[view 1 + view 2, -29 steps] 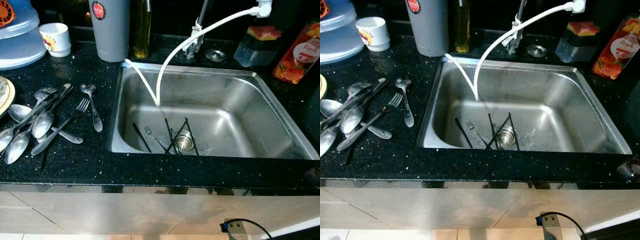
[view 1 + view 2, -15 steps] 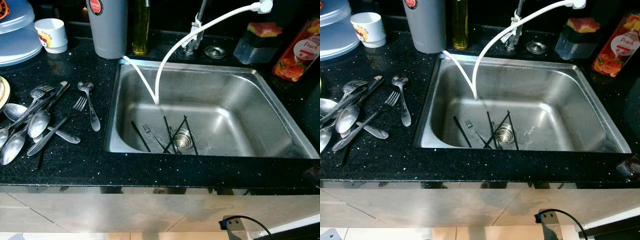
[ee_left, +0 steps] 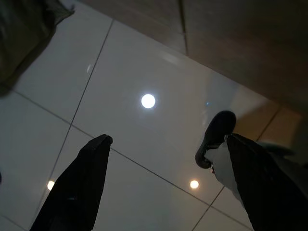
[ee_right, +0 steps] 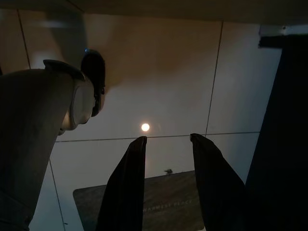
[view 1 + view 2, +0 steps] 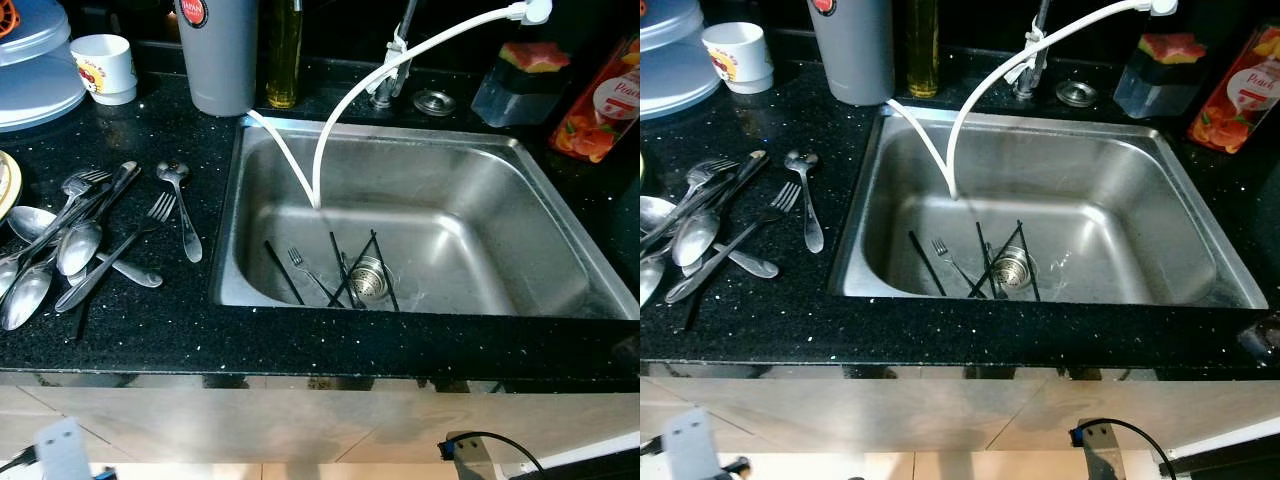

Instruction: Kitchen organization

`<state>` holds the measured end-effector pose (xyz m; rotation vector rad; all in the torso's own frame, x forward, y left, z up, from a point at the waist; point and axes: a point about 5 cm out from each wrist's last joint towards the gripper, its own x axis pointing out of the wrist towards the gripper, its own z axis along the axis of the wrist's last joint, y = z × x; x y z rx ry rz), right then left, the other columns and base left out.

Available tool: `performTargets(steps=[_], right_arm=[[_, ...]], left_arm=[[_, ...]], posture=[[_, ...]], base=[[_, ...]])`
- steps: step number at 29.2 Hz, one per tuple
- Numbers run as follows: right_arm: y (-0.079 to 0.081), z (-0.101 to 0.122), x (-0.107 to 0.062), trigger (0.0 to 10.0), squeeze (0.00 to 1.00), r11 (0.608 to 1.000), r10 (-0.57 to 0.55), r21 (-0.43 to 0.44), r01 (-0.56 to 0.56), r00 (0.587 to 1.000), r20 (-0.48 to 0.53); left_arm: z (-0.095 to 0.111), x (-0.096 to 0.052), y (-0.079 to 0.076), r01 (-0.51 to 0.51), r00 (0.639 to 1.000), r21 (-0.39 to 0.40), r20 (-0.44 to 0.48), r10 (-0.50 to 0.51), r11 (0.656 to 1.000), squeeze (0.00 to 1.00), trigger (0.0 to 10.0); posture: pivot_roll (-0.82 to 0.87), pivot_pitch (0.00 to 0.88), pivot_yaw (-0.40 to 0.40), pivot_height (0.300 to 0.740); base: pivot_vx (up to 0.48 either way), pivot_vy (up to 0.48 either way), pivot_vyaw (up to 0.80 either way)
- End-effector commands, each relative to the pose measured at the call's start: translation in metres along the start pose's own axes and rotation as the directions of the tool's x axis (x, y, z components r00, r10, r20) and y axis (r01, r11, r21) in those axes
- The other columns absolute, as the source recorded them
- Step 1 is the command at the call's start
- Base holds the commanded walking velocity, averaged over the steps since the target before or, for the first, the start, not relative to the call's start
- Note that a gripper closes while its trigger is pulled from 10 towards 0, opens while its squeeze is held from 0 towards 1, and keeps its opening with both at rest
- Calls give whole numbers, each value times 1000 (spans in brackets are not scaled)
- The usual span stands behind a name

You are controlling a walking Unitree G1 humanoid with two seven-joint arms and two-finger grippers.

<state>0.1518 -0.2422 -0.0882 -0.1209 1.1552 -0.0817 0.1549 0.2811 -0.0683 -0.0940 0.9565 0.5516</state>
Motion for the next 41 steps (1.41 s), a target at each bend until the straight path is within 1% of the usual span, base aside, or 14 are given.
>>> performTargets(steps=[1, 10, 16, 17, 18, 21, 23, 24, 27, 32, 33, 37, 39, 41], right_arm=[[-5, -6, -1, 10000, 0, 1000, -8, -5, 8, 1000, -21], [-5, -6, -1, 10000, 0, 1000, -3, -9, 3, 1000, -23], [-6, -6, -1, 10000, 0, 1000, 0, -15, -1, 1000, -23], [-6, -6, -1, 10000, 0, 1000, 0, -15, -1, 1000, -23], [-6, -6, -1, 10000, 0, 1000, 1, -17, -1, 1000, -23], [-6, -6, -1, 10000, 0, 1000, 2, -18, -2, 1000, -23], [-6, -5, -1, 10000, 0, 1000, 2, -20, -2, 1000, -21], [-6, -5, -1, 10000, 0, 1000, 2, -20, -2, 1000, -21], [-7, -4, -1, 10000, 0, 1000, 3, -23, -4, 1000, -19], [-7, -4, -1, 10000, 0, 1000, 4, -24, -4, 1000, -18], [-8, -3, -1, 10000, 0, 1000, 4, -23, -4, 1000, -17], [-8, -3, -1, 10000, 0, 1000, 6, -21, -6, 1000, -18], [-8, -3, -1, 10000, 0, 1000, 6, -20, -6, 1000, -18], [-8, -3, -1, 10000, 0, 1000, 5, -17, -5, 1000, -17]], left_arm=[[-12, -1, -4, 54, 997, 67, -49, -51, 996, 0, 10000], [-23, -4, -18, 225, 972, 205, -112, -205, 953, 0, 10000], [-31, -19, -45, 514, 858, 355, -204, -472, 781, 0, 10000], [-31, -19, -45, 514, 858, 355, -204, -472, 781, 0, 10000], [-31, -27, -50, 582, 811, 406, -230, -537, 705, 0, 10000], [-31, -30, -52, 610, 789, 421, -237, -567, 672, 0, 10000], [-25, -41, -55, 689, 707, 462, -260, -657, 559, 0, 10000], [-25, -41, -55, 689, 707, 462, -260, -657, 559, 0, 10000], [-15, -67, -57, 784, 542, 524, -320, -777, 332, 0, 10000], [-11, -83, -57, 805, 460, 555, -359, -812, 211, 0, 10000], [-4, -96, -58, 807, 395, 578, -379, -837, 119, 0, 10000], [12, -122, -63, 781, 265, 621, -424, -866, -65, 0, 10000], [13, -126, -64, 778, 248, 622, -434, -866, -89, 0, 10000], [21, -139, -65, 753, 201, 638, -459, -865, -163, 0, 10000]], posture=[[147, 106, -70, 740], [142, 99, -66, 740], [142, 94, -69, 740], [142, 94, -69, 740], [142, 94, -69, 740], [141, 90, -69, 740], [143, 87, -71, 740], [143, 87, -71, 740], [143, 89, -75, 740], [144, 91, -76, 740], [142, 93, -76, 740], [137, 92, -77, 740], [136, 91, -75, 740], [135, 91, -76, 740]], base=[[0, 0, 0], [0, 0, 0], [0, 0, 0], [0, 0, 0], [0, 0, 0], [0, 0, 0], [0, 0, 0], [0, 0, 0], [0, 0, 0], [0, 0, 0], [0, 0, 0], [0, 0, 0], [0, 0, 0], [0, 0, 0]])
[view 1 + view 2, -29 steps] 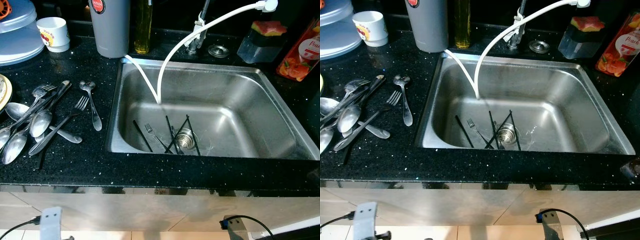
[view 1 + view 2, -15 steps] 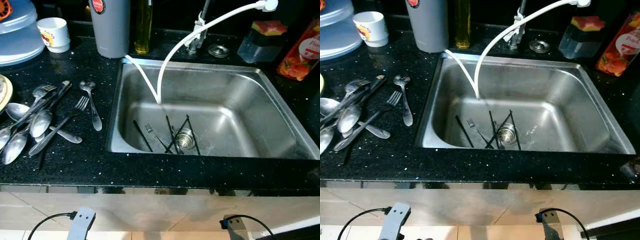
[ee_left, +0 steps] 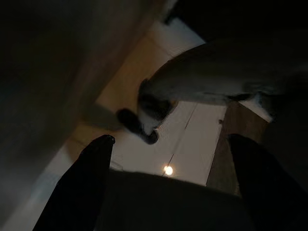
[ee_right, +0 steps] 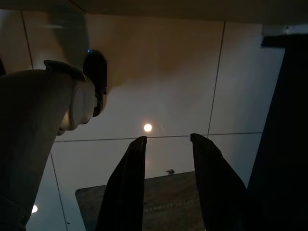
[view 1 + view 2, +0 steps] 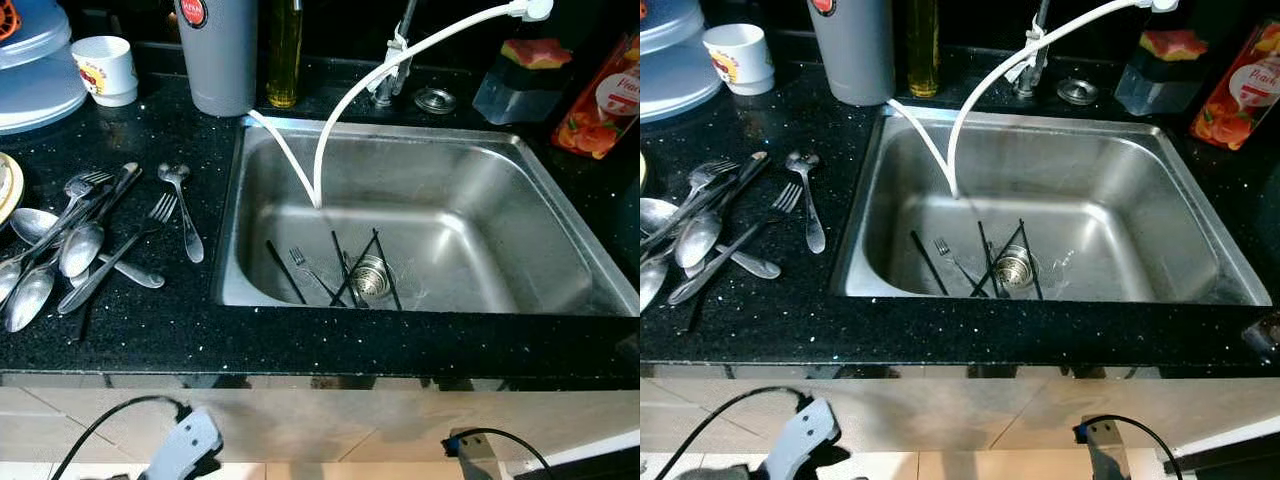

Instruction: Kitchen organization

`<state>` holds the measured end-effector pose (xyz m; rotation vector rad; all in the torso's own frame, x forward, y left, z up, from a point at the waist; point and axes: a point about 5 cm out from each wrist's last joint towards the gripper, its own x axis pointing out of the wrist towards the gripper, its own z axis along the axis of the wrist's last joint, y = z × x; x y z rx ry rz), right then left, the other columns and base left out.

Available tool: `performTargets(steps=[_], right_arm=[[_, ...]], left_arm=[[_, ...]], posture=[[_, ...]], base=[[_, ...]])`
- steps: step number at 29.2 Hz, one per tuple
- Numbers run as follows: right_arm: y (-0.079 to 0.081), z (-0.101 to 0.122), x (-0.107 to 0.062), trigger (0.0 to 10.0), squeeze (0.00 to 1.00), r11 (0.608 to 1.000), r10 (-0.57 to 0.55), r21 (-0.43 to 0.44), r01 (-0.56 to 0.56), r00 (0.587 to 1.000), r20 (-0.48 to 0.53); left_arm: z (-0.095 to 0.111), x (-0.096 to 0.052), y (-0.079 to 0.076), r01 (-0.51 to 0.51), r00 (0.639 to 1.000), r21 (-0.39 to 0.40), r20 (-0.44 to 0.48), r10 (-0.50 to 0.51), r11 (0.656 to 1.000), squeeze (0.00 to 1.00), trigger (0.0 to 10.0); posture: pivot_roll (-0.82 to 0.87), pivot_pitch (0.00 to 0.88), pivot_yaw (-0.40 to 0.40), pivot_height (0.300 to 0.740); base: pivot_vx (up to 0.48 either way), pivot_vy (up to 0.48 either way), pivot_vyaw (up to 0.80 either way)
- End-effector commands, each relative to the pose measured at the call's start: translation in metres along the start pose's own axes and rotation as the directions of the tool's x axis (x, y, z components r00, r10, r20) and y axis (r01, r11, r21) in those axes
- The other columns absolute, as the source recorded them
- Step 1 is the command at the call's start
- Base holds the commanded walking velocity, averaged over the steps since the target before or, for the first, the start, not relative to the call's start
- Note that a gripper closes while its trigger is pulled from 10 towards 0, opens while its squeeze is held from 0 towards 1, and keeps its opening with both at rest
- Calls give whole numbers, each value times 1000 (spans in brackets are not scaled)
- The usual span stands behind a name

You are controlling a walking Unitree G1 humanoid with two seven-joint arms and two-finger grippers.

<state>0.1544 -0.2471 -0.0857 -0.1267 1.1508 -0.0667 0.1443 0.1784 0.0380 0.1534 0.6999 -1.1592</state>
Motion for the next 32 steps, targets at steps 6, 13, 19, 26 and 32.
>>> performTargets(steps=[6, 13, 19, 26, 32], right_arm=[[-4, -6, -1, 10000, 0, 1000, -6, 0, 6, 1000, -21], [-5, -6, -1, 10000, 0, 1000, -8, 8, 8, 1000, -21], [-3, -8, -1, 10000, 0, 1000, -3, 15, 4, 1000, -24], [-3, -8, -1, 10000, 0, 1000, -1, 19, 1, 1000, -24], [-5, -7, -1, 10000, 0, 1000, -4, 21, 4, 1000, -23]], left_arm=[[17, -11, -14, 142, 989, 109, -53, -137, 984, 0, 10000], [27, -19, -18, 166, 984, 196, -100, -149, 966, 0, 10000], [37, -22, -19, 171, 984, 259, -91, -152, 951, 0, 10000], [47, -22, -23, 232, 973, 283, -66, -223, 931, 0, 10000], [55, -24, -21, 197, 979, 330, -19, -202, 923, 0, 10000]], posture=[[127, 90, -79, 740], [124, 91, -75, 740], [122, 95, -72, 740], [118, 96, -73, 740], [118, 99, -74, 740]], base=[[0, 0, 0], [0, 0, 0], [0, 0, 0], [0, 0, 0], [0, 0, 0]])
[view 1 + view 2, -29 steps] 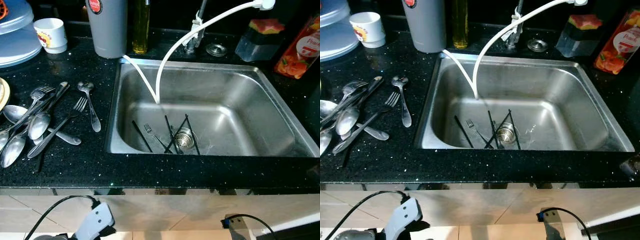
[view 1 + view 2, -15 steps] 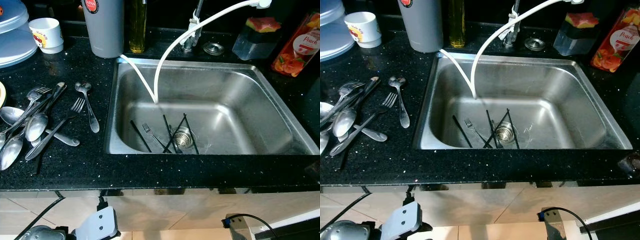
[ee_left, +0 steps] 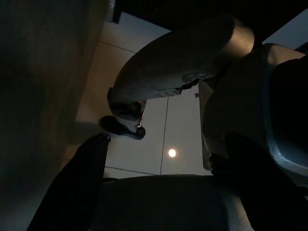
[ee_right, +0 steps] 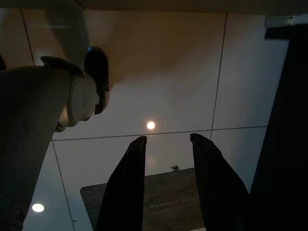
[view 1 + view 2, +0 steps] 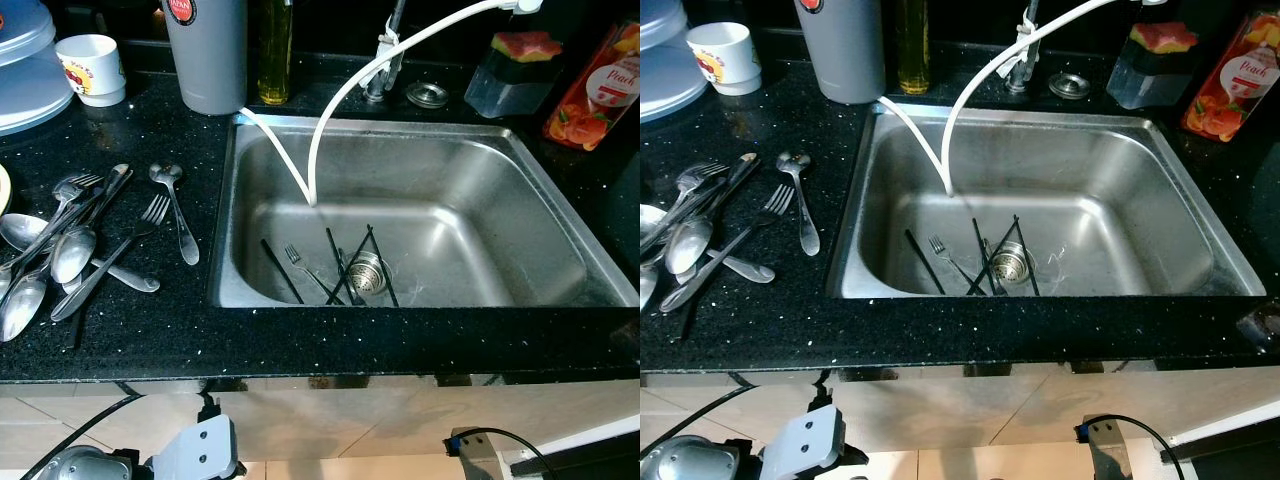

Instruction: Kitchen organization

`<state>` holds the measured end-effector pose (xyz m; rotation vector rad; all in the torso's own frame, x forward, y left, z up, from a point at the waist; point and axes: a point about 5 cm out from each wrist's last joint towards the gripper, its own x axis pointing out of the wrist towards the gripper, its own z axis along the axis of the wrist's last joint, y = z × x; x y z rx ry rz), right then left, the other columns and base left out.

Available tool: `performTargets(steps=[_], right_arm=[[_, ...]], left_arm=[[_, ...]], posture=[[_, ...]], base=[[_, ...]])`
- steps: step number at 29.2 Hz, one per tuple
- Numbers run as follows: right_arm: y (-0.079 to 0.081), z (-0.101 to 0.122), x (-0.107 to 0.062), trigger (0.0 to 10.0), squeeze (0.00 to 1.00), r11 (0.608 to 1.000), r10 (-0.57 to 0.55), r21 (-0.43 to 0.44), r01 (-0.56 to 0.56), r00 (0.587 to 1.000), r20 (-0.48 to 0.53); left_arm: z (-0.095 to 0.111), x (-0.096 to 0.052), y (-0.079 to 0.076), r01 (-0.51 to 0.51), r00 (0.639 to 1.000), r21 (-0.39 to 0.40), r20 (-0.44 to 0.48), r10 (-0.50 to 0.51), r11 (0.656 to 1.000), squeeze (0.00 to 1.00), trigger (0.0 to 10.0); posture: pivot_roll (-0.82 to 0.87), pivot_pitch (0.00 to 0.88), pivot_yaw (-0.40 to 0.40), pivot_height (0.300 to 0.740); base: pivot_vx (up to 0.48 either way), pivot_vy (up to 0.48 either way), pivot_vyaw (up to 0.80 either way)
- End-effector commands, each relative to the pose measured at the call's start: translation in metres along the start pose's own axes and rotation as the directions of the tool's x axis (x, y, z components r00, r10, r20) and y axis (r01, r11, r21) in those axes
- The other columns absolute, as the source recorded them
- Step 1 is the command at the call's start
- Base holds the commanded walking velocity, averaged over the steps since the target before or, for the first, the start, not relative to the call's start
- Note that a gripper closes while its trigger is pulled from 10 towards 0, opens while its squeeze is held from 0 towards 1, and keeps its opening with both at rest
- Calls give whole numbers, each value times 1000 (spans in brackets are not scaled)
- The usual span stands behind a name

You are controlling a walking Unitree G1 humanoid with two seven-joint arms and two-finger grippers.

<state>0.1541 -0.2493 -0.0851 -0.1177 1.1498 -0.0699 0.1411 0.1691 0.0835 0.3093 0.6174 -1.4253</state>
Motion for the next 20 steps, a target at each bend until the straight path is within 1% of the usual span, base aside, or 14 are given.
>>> performTargets(steps=[1, 3, 6, 8, 10, 15, 17, 18, 19, 20], right_arm=[[-3, -7, -1, 10000, 0, 1000, -5, 11, 6, 1000, -24], [-2, -8, -1, 10000, 0, 1000, -3, 8, 3, 1000, -26], [-1, -8, -1, 10000, 0, 1000, 0, 8, 1, 1000, -27], [0, -8, 0, 10000, 0, 1000, 3, 7, -2, 1000, -26], [1, -7, 0, 10000, 0, 1000, 5, 7, -4, 1000, -25], [1, -7, 0, 10000, 0, 1000, 4, 6, -4, 1000, -25], [1, -7, 0, 10000, 0, 1000, 3, 5, -3, 1000, -26], [1, -7, 0, 10000, 0, 1000, 3, 5, -3, 1000, -26], [0, -8, 0, 10000, 0, 1000, 2, 4, -2, 1000, -27], [0, -8, 0, 10000, 0, 1000, 2, 4, -2, 1000, -27]], left_arm=[[21, -6, 0, 3, 998, 116, 68, -11, 993, 0, 10000], [28, -9, -1, 25, 993, 123, 108, -38, 992, 0, 10000], [28, -10, -4, 51, 991, 118, 113, -65, 992, 0, 10000], [24, -9, -8, 88, 989, 88, 110, -97, 992, 0, 10000], [17, -7, -17, 148, 982, 43, 117, -152, 988, 0, 10000], [13, -5, -21, 172, 978, 8, 120, -172, 985, 0, 10000], [14, -4, -24, 195, 969, -10, 158, -191, 981, 0, 10000], [14, -4, -24, 195, 969, -10, 158, -191, 981, 0, 10000], [19, -5, -25, 202, 960, -6, 201, -196, 979, 0, 10000], [19, -5, -25, 202, 960, -6, 201, -196, 979, 0, 10000]], posture=[[120, 98, -74, 740], [120, 96, -73, 740], [120, 92, -70, 740], [120, 89, -69, 740], [119, 87, -68, 740], [118, 85, -68, 740], [118, 85, -70, 740], [118, 85, -70, 740], [118, 84, -71, 740], [118, 84, -71, 740]], base=[[0, 0, 0], [0, 0, 0], [0, 0, 0], [0, 0, 0], [0, 0, 0], [0, 0, 0], [0, 0, 0], [0, 0, 0], [0, 0, 0], [0, 0, 0]])
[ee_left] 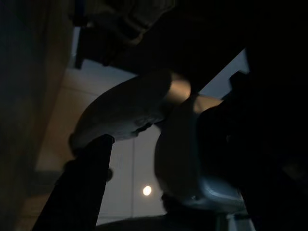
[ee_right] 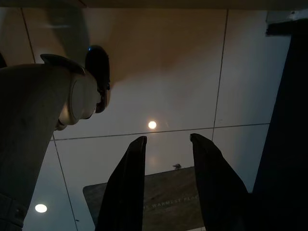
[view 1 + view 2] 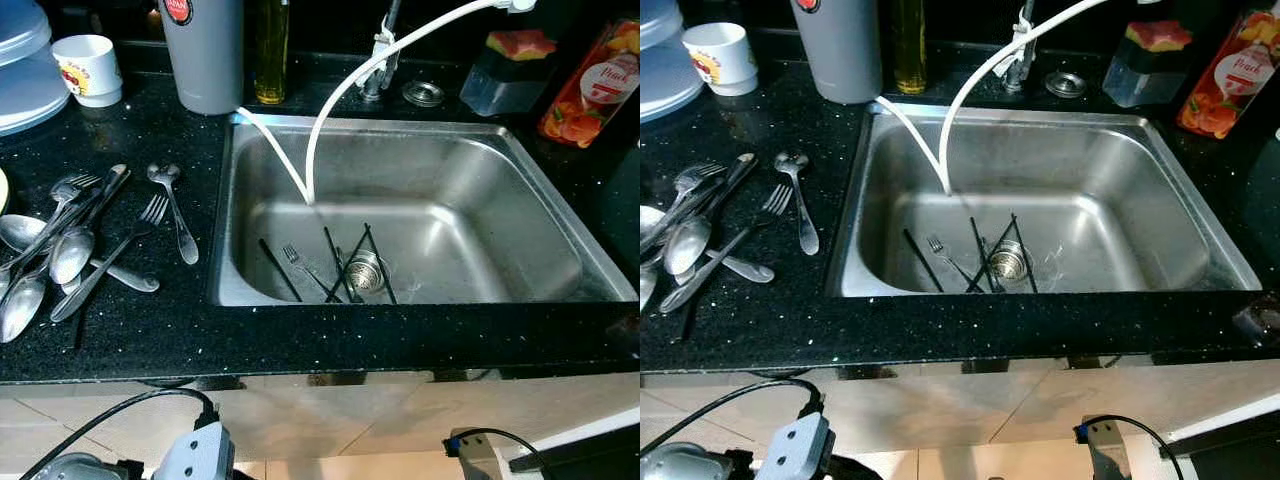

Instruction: Kitchen organization

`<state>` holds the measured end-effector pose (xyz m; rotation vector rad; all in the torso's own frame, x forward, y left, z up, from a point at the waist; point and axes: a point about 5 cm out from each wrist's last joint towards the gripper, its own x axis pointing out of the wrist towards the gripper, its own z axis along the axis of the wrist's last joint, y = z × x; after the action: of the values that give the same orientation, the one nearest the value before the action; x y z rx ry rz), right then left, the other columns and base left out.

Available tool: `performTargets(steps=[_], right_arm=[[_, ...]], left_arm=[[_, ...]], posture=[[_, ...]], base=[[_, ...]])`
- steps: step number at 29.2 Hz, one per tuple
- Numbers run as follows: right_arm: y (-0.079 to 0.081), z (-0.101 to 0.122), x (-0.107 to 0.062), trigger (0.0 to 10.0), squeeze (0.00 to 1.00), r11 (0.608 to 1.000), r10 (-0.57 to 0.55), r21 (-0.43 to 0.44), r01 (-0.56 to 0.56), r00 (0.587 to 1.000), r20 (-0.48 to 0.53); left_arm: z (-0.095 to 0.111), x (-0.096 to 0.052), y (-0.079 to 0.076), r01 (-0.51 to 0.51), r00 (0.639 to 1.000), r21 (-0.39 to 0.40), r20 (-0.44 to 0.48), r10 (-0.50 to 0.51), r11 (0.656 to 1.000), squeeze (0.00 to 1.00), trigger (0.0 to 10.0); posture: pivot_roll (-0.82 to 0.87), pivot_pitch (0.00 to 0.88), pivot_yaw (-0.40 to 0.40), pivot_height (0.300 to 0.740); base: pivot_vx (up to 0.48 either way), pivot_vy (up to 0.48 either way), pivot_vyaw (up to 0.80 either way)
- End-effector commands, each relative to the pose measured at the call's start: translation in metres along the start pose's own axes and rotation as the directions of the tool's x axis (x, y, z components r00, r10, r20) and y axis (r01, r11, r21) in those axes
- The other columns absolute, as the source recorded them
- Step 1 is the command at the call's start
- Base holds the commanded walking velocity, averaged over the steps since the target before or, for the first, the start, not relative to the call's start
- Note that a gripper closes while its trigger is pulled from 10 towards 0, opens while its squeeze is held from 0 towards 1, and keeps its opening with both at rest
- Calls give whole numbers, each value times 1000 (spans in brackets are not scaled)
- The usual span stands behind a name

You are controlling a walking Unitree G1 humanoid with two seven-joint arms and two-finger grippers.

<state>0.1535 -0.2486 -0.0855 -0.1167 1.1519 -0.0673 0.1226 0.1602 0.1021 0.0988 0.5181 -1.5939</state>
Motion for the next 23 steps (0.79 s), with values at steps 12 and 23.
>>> performTargets(steps=[12, 23], right_arm=[[1, -6, 0, 10000, 0, 1000, 5, 2, -5, 1000, -23], [2, -7, 0, 10000, 0, 1000, 8, 5, -8, 1000, -26]], left_arm=[[39, -27, -2, -28, 960, 126, 279, -8, 992, 0, 10000], [92, -69, 19, -404, 833, 246, 498, 243, 881, 0, 10000]], posture=[[123, 90, -73, 740], [127, 97, -73, 740]], base=[[0, 0, 0], [0, 0, 0]])
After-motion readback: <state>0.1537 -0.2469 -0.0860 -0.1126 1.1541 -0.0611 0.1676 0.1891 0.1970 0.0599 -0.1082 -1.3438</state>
